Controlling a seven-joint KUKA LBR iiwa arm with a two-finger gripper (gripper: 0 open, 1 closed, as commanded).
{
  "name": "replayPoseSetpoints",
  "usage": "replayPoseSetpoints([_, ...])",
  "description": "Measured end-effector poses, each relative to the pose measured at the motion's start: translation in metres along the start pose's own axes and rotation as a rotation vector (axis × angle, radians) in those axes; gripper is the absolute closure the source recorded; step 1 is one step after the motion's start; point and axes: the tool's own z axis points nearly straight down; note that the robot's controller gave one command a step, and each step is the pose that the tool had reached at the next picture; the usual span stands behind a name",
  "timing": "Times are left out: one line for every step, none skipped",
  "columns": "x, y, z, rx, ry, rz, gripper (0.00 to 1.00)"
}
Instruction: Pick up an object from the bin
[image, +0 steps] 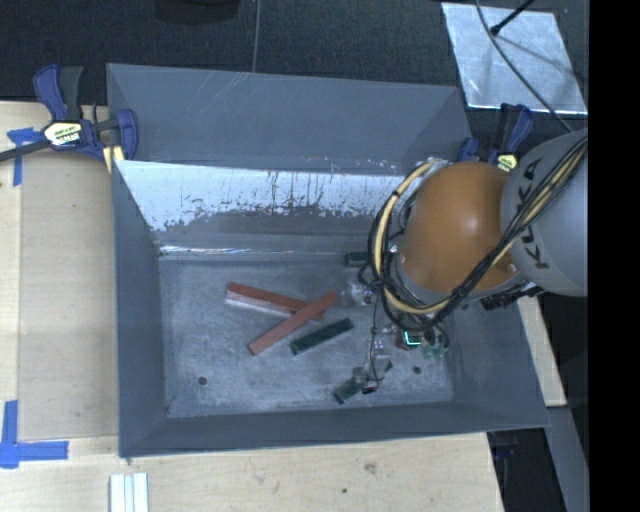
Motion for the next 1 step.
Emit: replayPoseSetpoints([-0.0351, 0.0206, 0.07, 0.005, -0.02, -0.65, 0.0])
